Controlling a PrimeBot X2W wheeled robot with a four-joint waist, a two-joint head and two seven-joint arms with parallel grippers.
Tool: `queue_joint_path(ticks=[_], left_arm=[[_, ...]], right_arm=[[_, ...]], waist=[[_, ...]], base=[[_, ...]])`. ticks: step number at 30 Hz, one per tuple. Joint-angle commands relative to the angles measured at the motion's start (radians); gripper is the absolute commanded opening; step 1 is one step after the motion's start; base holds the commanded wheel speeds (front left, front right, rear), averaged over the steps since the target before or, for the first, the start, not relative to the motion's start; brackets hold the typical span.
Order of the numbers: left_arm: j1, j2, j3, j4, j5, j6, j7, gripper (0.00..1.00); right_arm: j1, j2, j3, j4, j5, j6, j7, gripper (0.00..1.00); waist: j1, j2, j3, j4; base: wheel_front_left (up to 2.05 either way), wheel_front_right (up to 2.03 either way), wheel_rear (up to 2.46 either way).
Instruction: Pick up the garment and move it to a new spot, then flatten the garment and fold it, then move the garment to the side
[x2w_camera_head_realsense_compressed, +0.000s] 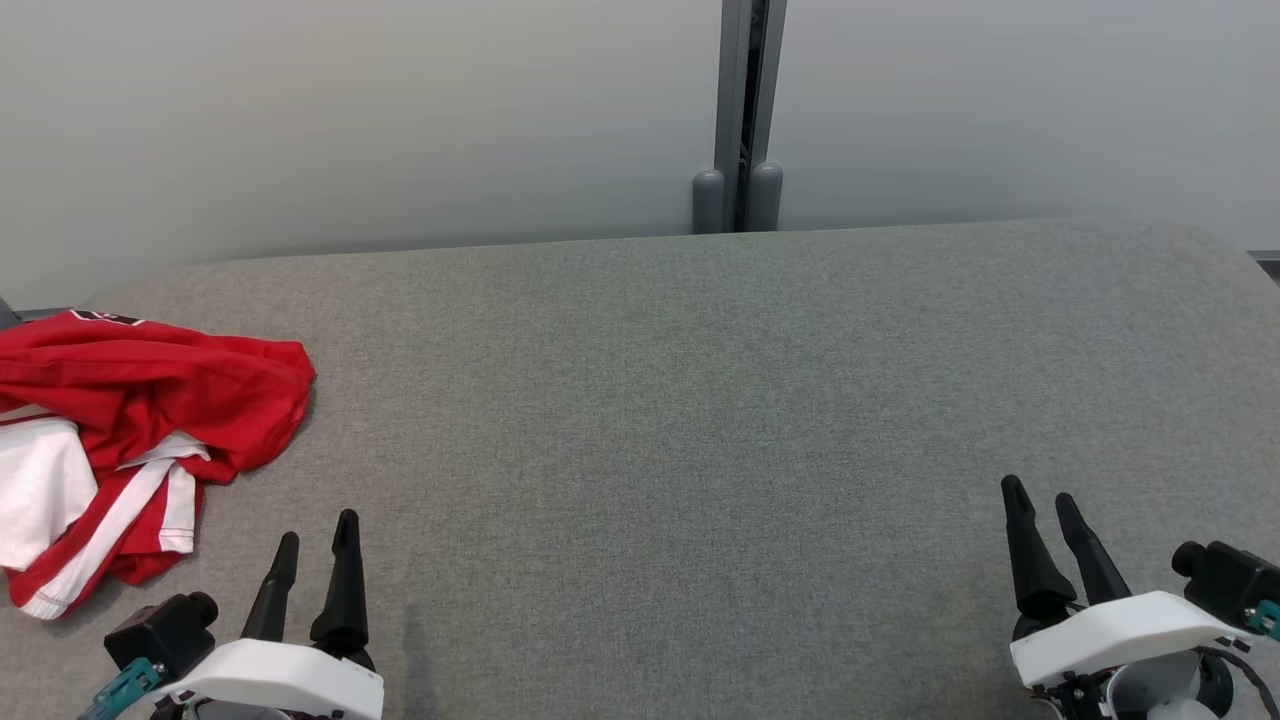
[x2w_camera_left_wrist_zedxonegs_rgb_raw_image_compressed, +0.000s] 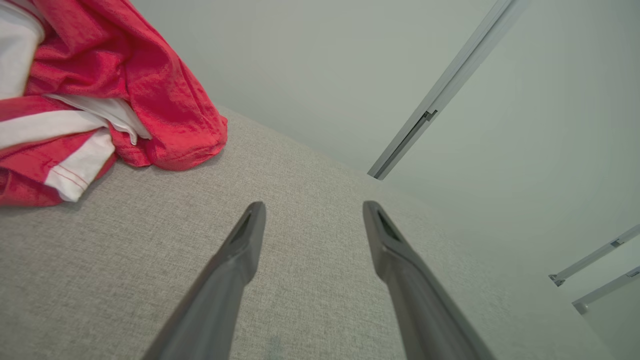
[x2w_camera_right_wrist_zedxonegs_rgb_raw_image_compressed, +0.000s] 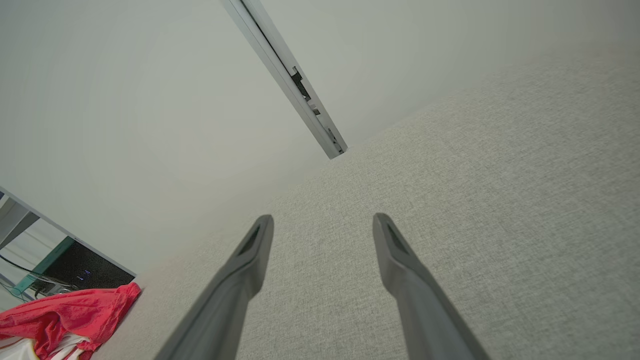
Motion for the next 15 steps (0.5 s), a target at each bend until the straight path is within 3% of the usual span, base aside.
queue_joint_path(ticks=[1, 15], left_arm=[[-0.015, 0.007, -0.002, -0.004, 0.04, 0.006, -0.012, 1.0], [-0.006, 0.009, -0.005, 0.016, 0.188, 0.021, -0.045, 1.0]], right_arm=[[-0.024, -0.009, 0.003, -0.01, -0.039, 0.002, -0.016, 1.0], [-0.022, -0.003, -0.006, 0.015, -0.185, 0.002, -0.049, 1.0]], waist=[[0.0, 0.0, 0.001, 0.0], [0.0, 0.0, 0.0, -0.002]], base=[[0.0, 0.0, 0.0], [0.0, 0.0, 0.0]])
